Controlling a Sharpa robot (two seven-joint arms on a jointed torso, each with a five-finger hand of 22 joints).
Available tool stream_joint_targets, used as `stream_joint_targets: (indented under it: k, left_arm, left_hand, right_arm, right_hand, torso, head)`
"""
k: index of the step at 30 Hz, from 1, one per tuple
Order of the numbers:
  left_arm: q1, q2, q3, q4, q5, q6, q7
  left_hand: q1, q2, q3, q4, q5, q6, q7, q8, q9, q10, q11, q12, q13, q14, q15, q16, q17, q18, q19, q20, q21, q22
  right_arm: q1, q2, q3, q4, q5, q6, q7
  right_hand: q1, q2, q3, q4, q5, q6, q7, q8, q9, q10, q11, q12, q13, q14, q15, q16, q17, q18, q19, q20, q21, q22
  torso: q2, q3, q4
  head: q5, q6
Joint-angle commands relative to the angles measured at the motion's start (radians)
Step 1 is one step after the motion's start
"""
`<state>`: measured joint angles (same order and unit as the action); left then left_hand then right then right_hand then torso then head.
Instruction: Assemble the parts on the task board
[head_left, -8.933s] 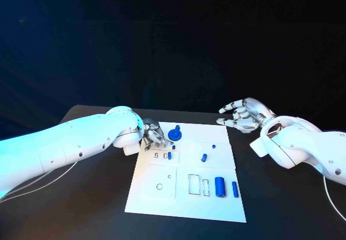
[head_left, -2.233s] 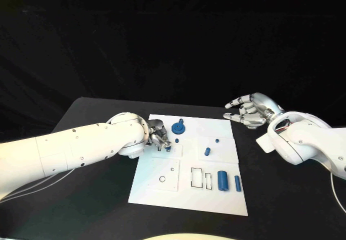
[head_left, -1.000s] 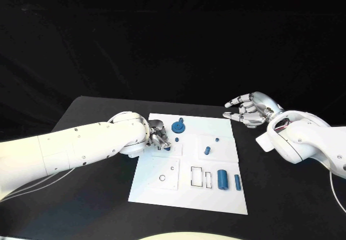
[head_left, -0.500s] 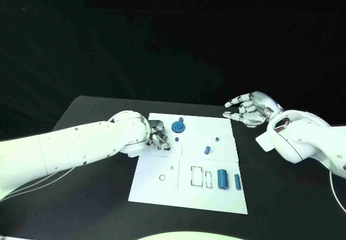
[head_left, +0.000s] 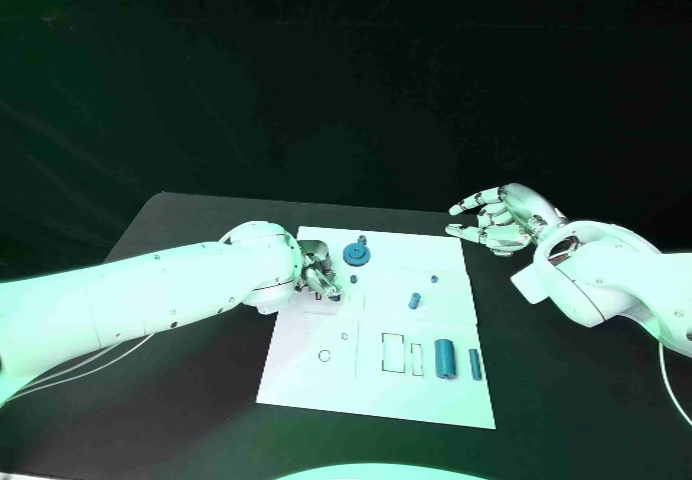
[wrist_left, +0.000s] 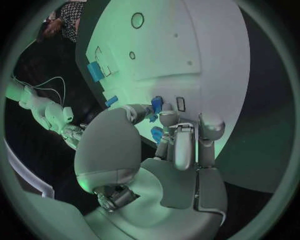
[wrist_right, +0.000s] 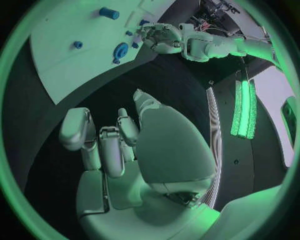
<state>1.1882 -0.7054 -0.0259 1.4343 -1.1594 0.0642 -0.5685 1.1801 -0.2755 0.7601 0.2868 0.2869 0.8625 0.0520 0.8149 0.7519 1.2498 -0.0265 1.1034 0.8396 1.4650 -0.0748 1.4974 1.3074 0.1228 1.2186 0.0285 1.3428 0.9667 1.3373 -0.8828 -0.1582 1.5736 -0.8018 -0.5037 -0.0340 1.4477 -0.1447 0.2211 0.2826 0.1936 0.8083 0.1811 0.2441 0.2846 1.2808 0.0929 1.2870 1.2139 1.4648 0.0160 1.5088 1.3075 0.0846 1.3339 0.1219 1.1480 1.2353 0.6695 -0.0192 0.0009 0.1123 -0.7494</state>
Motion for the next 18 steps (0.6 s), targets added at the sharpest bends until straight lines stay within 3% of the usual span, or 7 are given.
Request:
stream_joint_targets:
  k: [1, 7, 11, 18]
  left_arm:
    - [-0.003, 0.005, -0.003, -0.003, 0.015, 0.016, -0.009]
    - [-0.003, 0.01, -0.003, -0.006, 0.025, 0.015, -0.008]
    - [-0.003, 0.012, -0.003, -0.009, 0.029, 0.012, -0.007]
    - [-0.003, 0.014, -0.003, -0.016, 0.032, 0.01, -0.006]
  left_hand:
    - [-0.012, 0.005, 0.205, -0.212, 0.004, 0.013, -0.006, 0.007, 0.006, 0.006, -0.001, 0.001, 0.003, 0.07, -0.009, 0.005, 0.128, -0.007, 0.007, 0.001, 0.005, 0.004]
    - [-0.023, 0.009, 0.197, -0.208, 0.0, 0.016, -0.009, 0.007, 0.009, 0.012, -0.003, 0.005, 0.007, 0.071, -0.01, 0.008, 0.132, -0.008, 0.009, 0.0, 0.007, 0.008]
    - [-0.058, 0.011, 0.139, -0.183, -0.017, 0.022, -0.021, 0.002, 0.013, 0.025, -0.011, 0.013, 0.019, 0.074, -0.015, 0.013, 0.141, -0.01, 0.012, -0.002, 0.006, 0.017]
    - [-0.067, 0.015, 0.12, -0.173, -0.017, 0.026, -0.024, -0.001, 0.014, 0.028, -0.012, 0.016, 0.025, 0.075, -0.017, 0.014, 0.144, -0.011, 0.015, -0.003, 0.006, 0.02]
  right_arm:
    - [-0.001, 0.0, 0.0, 0.001, -0.005, 0.012, 0.011]
    - [-0.001, 0.0, 0.0, 0.001, -0.005, 0.012, 0.011]
    - [-0.001, 0.001, 0.0, 0.001, -0.004, 0.011, 0.011]
    - [-0.001, 0.001, 0.0, 0.0, -0.004, 0.011, 0.012]
  right_hand:
    - [-0.007, 0.006, 0.005, -0.002, 0.002, 0.006, -0.002, 0.004, 0.002, 0.004, -0.001, 0.0, 0.0, 0.065, 0.0, -0.002, 0.11, 0.016, 0.002, -0.002, -0.002, 0.0]
    - [-0.007, 0.006, 0.005, -0.002, 0.002, 0.006, -0.002, 0.004, 0.002, 0.004, -0.001, 0.0, 0.0, 0.065, 0.0, -0.002, 0.11, 0.016, 0.002, -0.002, -0.002, 0.0]
    - [-0.009, 0.007, 0.006, -0.001, 0.002, 0.006, -0.002, 0.004, 0.002, 0.002, -0.001, -0.002, -0.003, 0.065, 0.0, -0.003, 0.108, 0.016, 0.002, -0.002, -0.003, -0.001]
    - [-0.009, 0.007, 0.006, -0.001, 0.002, 0.006, -0.002, 0.004, 0.002, 0.002, -0.001, -0.002, -0.003, 0.065, 0.0, -0.003, 0.108, 0.016, 0.002, -0.002, -0.003, -0.001]
  torso:
    - [0.001, 0.0, 0.0]
    - [0.0, -0.0001, 0.0008]
    - [0.0, 0.0, 0.0005]
    - [0.0, -0.0004, 0.0009]
  head:
    - [0.0, 0.0]
    - [-0.001, -0.003]
    - [-0.001, -0.003]
    - [-0.002, -0.003]
